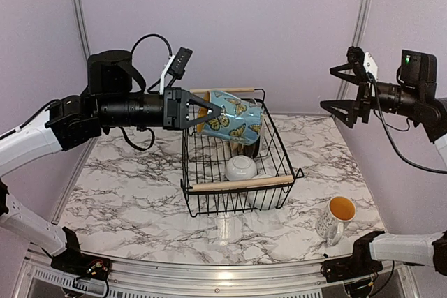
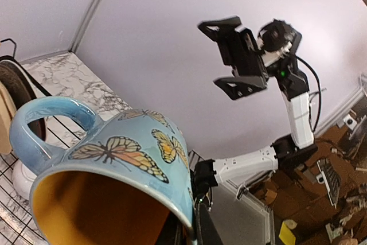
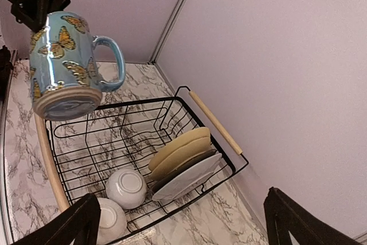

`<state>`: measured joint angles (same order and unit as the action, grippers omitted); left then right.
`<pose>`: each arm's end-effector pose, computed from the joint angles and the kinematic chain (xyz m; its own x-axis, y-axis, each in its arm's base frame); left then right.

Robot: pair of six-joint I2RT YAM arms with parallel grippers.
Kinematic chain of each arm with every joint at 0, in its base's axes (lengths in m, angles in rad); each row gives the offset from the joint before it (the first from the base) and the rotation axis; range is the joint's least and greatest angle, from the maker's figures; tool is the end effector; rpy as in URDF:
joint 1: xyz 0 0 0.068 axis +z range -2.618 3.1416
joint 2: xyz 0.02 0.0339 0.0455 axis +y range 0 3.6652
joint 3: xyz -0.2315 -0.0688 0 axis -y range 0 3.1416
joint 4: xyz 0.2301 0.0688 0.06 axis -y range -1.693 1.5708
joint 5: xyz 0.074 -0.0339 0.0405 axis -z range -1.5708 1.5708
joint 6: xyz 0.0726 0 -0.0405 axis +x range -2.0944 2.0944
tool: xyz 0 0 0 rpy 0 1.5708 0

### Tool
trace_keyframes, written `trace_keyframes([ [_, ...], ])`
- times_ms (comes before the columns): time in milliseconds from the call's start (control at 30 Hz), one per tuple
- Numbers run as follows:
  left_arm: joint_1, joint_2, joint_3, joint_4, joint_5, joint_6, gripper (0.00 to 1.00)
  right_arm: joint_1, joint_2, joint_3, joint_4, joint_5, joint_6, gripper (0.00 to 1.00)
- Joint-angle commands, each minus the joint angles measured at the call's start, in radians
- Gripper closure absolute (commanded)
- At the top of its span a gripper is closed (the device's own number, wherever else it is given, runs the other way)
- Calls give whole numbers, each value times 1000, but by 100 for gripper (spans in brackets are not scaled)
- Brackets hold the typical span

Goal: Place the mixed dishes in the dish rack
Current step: Pass from the left arm to the right

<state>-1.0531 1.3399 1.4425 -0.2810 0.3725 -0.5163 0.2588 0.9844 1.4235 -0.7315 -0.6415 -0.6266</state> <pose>0.1399 -0.2991 0.3970 -0.5634 0.0602 -0.8240 0.8147 0.2063 -0.5420 0.1834 0.0935 0.4204 0.2193 -0.4279 -0.8768 -0.7782 0.4653 -0.4218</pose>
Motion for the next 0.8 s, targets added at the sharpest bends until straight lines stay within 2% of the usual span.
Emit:
trace_keyframes([
  [0, 190, -85, -213, 610, 119, -386, 100, 23, 45, 48, -47, -122, -101, 3],
  [67, 272, -82, -298, 800, 164, -542, 100, 68, 65, 31, 3, -78, -111, 3],
  [167, 363, -27, -370, 1052, 233, -747, 100, 200, 99, 4, 78, 88, -158, 2],
  [267, 404, 46, -366, 1190, 297, -887, 100, 297, 134, -34, 154, 193, -212, 2],
  [400, 425, 140, -346, 1394, 382, -1083, 100, 359, 183, -72, 235, 192, -243, 2],
  [500, 431, 189, -331, 1484, 430, -1174, 100, 403, 213, -83, 285, 199, -250, 2],
  [767, 433, 250, -336, 1545, 475, -1261, 100, 441, 267, -54, 323, 175, -270, 2],
])
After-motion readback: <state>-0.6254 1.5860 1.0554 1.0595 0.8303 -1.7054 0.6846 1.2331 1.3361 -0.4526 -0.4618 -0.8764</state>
